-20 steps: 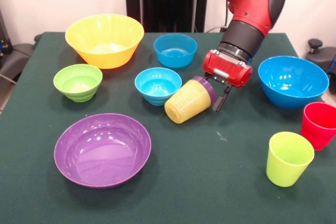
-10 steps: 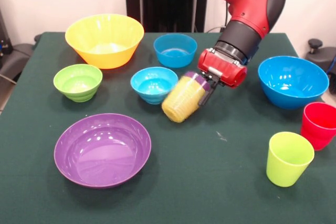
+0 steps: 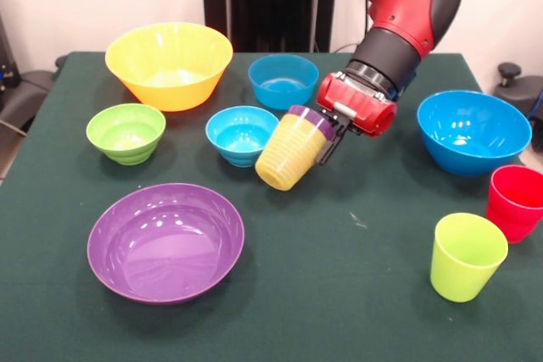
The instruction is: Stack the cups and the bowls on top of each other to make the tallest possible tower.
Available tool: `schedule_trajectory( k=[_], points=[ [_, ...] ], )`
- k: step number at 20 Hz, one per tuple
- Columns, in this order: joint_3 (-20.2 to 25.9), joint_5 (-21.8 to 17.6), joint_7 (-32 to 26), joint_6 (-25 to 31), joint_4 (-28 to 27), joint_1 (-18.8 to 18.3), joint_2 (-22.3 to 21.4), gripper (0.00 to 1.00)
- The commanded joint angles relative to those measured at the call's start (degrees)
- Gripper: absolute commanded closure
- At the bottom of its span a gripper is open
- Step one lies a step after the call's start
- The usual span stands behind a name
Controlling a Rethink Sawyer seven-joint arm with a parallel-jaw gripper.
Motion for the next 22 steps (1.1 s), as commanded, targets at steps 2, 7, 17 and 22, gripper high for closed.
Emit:
schedule_trajectory(
  k=[2, 7, 17, 22],
  points=[
    [3.28, -0.76, 8.23, 1.23, 1.68, -0.19, -1.41, 1.0],
    [4.33, -4.26, 7.3, 3.06, 1.17, -1.47, -2.69, 1.0],
    [23.43, -33.99, 2.76, 19.25, 1.92, -20.89, -15.02, 1.0],
    [28.83, -37.44, 3.6, 24.77, 2.46, -25.07, -16.47, 1.0]
  ],
)
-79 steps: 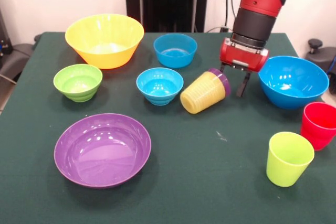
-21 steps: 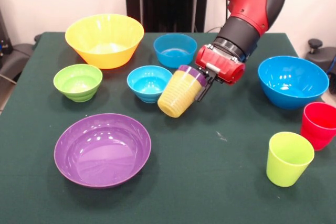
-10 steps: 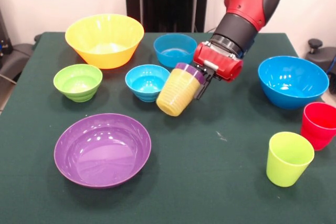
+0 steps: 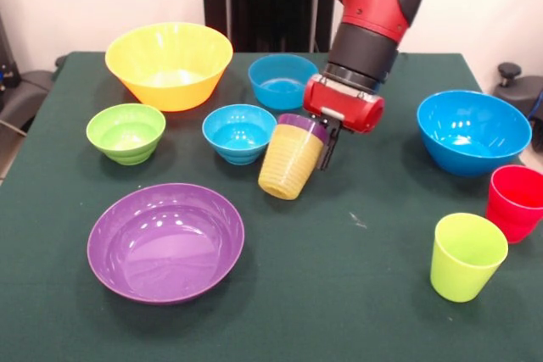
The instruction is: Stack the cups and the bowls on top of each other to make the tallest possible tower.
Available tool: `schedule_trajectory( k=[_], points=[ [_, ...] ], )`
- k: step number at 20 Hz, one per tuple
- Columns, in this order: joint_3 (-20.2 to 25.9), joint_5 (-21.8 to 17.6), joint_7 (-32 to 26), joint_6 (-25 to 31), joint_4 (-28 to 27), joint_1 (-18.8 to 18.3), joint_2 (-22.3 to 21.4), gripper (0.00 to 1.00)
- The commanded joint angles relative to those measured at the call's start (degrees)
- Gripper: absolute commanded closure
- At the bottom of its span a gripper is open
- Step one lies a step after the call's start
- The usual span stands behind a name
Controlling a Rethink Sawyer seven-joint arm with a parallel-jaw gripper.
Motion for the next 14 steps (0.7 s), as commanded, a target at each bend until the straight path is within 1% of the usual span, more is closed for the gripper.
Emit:
schedule_trajectory(
  k=[1, 4, 14],
  points=[
    [19.04, -8.75, 3.54, 17.56, 1.64, -6.86, -3.83, 1.0],
    [22.63, -9.78, 3.27, 21.19, 2.24, -9.96, -4.2, 1.0],
    [25.87, -8.74, 2.45, 28.68, 3.65, -12.31, -6.87, 1.0]
  ],
)
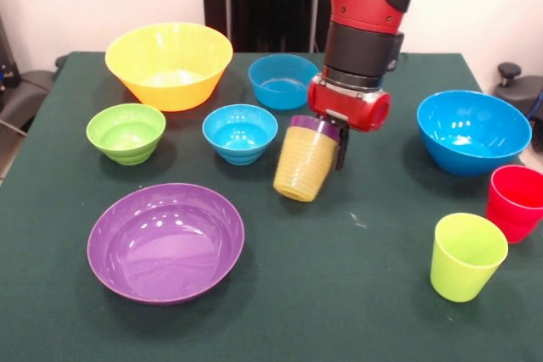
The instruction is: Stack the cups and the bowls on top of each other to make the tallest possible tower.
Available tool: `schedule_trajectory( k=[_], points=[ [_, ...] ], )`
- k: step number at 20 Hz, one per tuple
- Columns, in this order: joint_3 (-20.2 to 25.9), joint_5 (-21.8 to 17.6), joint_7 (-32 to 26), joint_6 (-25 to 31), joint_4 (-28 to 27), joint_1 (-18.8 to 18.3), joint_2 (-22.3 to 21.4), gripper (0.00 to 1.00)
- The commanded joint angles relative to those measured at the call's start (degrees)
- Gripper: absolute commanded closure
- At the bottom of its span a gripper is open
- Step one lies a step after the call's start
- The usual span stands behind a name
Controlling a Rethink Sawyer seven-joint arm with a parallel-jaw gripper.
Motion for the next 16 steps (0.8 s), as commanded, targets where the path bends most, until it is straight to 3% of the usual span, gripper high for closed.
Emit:
schedule_trajectory(
  k=[1, 16],
  points=[
    [13.85, -3.71, 2.44, 14.15, 3.55, 0.01, 0.89, 1.0],
    [14.63, -2.56, 1.86, 23.08, 5.11, -0.87, -3.98, 1.0]
  ],
)
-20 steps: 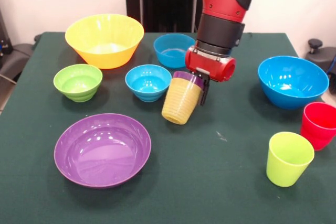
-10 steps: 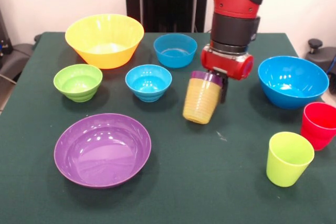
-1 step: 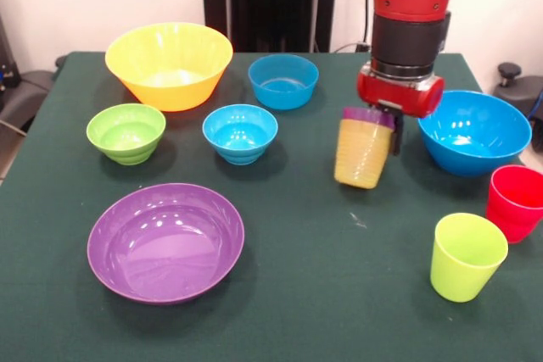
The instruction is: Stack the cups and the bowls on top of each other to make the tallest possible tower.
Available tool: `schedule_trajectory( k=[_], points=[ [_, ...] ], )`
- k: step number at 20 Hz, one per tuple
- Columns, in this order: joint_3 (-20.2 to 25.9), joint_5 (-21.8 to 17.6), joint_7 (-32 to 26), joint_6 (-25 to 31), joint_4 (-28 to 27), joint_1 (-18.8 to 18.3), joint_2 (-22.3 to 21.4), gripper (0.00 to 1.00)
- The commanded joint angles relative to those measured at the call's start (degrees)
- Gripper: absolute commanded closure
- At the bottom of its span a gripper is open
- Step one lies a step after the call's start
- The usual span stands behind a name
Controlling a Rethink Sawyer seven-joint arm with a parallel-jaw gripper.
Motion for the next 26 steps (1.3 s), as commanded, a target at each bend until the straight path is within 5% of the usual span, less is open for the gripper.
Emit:
schedule_trajectory(
  k=[1, 8, 17, 26],
  points=[
    [8.06, -2.28, 1.86, 13.25, 4.13, -0.49, -0.6, 1.0],
    [6.49, -1.67, 1.68, 21.45, 2.4, -0.58, -2.66, 1.0],
    [-1.29, -3.97, 2.99, 35.41, -2.94, 2.28, -6.33, 1.0],
    [-4.32, -5.44, 4.23, 42.96, -6.04, 3.88, -8.98, 1.0]
  ],
)
